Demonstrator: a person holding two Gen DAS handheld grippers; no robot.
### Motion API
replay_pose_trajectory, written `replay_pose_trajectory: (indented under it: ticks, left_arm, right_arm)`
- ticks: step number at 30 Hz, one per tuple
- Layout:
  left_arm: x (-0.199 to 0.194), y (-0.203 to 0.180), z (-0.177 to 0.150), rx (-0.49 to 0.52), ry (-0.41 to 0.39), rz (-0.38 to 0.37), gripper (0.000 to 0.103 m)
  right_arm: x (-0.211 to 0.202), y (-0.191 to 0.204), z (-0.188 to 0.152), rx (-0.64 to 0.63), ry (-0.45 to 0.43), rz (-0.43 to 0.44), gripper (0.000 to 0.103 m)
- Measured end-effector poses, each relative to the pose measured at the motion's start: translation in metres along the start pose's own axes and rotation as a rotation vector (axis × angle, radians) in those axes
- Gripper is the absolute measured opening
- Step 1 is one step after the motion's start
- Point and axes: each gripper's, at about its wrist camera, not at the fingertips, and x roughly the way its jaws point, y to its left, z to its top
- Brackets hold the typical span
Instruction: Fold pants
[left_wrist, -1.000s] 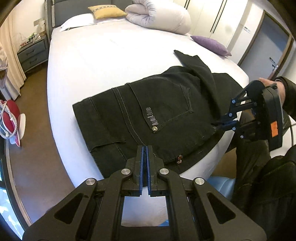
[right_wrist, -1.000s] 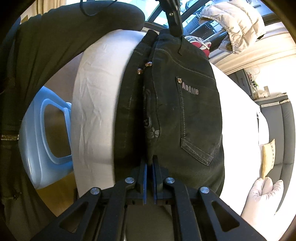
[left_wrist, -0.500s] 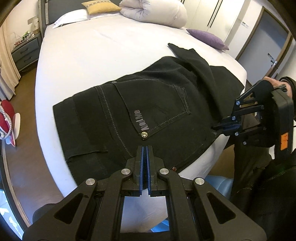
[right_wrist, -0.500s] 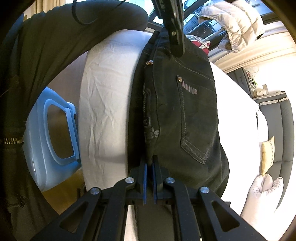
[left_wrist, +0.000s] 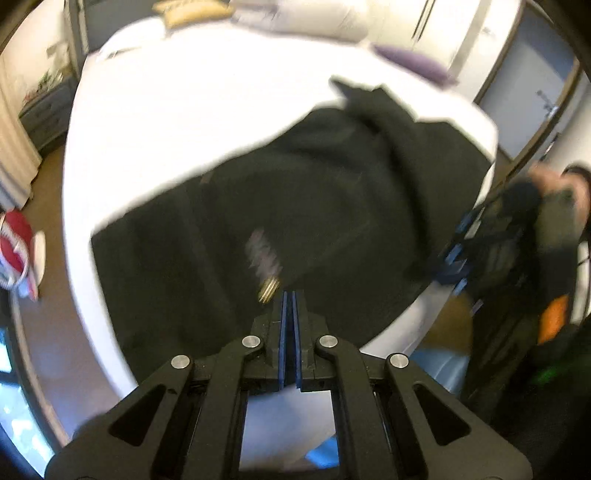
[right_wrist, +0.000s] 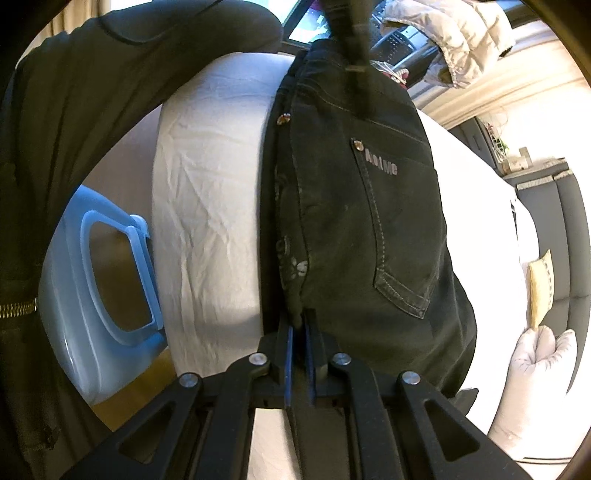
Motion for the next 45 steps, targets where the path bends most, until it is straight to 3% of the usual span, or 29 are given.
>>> replay_pose_trajectory:
  ticks: [4, 6, 8, 10, 12, 14, 15, 17, 19, 20, 22, 26, 30, 33, 35, 37, 39, 42, 45]
  left_arm:
    - [0.029, -0.022, 0.032, 0.014, -0.015, -0.055, 0.002]
    - [0.065, -0.027, 0.036, -0.012, 0.054, -0.097, 0.002]
    - [0.097, -0.024, 0.028, -0.046, 0.125, -0.083, 0.002]
    - [0.098, -0.018, 0.022, -0.079, 0.072, -0.115, 0.002]
    - [0.096, -0.009, 0.021, -0.144, 0.078, -0.160, 0.002]
    - [0.091, -0.009, 0.026, -0.158, 0.090, -0.157, 0.002]
    - [0.087, -0.011, 0.030, -0.156, 0.088, -0.145, 0.002]
    - [0.080, -0.019, 0.040, -0.133, 0.058, -0.118, 0.002]
    - [0.086, -0.025, 0.044, -0.124, 0.070, -0.117, 0.002]
    - [0.096, -0.028, 0.043, -0.116, 0.104, -0.102, 0.002]
    - [0.104, -0.031, 0.042, -0.115, 0.090, -0.096, 0.002]
    - [0.106, -0.024, 0.043, -0.167, 0.078, -0.141, 0.002]
    - [0.103, -0.026, 0.039, -0.156, 0.075, -0.116, 0.002]
    - [0.109, -0.028, 0.031, -0.160, 0.075, -0.096, 0.002]
    - [0.108, -0.028, 0.028, -0.171, 0.074, -0.098, 0.002]
    - [0.107, -0.027, 0.025, -0.177, 0.075, -0.105, 0.002]
    - [0.107, -0.025, 0.024, -0.189, 0.078, -0.117, 0.002]
    - [0.105, -0.016, 0.021, -0.206, 0.083, -0.137, 0.002]
    - [0.106, -0.010, 0.020, -0.214, 0.085, -0.150, 0.002]
  right_arm:
    - [0.001, 0.001, 0.001, 0.020, 0.001, -0.004, 0.010]
    - [0.000, 0.001, 0.000, 0.044, -0.004, -0.008, 0.011]
    - [0.001, 0.001, -0.002, 0.080, -0.006, -0.008, 0.011]
    - [0.002, 0.001, -0.004, 0.120, -0.010, -0.019, 0.011]
    - [0.000, 0.000, -0.006, 0.168, -0.024, -0.023, 0.012]
    - [-0.003, -0.006, -0.010, 0.239, -0.045, -0.017, 0.016]
    - [-0.004, -0.009, -0.012, 0.276, -0.052, -0.015, 0.025]
    - [-0.009, -0.015, -0.018, 0.346, -0.063, 0.014, 0.063]
    - [-0.016, -0.021, -0.027, 0.418, -0.081, 0.068, 0.070]
    - [-0.021, -0.026, -0.032, 0.452, -0.092, 0.086, 0.070]
    - [-0.030, -0.041, -0.045, 0.543, -0.110, 0.122, 0.070]
    - [-0.045, -0.123, -0.108, 0.951, -0.164, 0.121, 0.070]
    - [-0.036, -0.218, -0.162, 1.257, -0.133, -0.016, 0.070]
    - [-0.010, -0.282, -0.192, 1.469, -0.124, -0.066, 0.070]
    - [0.024, -0.321, -0.209, 1.576, -0.049, -0.101, 0.070]
    - [0.061, -0.349, -0.220, 1.638, 0.022, -0.132, 0.062]
    - [0.092, -0.367, -0.227, 1.678, 0.106, -0.146, 0.061]
    - [0.133, -0.379, -0.244, 1.779, 0.202, -0.147, 0.061]
    - [0.159, -0.384, -0.240, 1.794, 0.253, -0.126, 0.061]
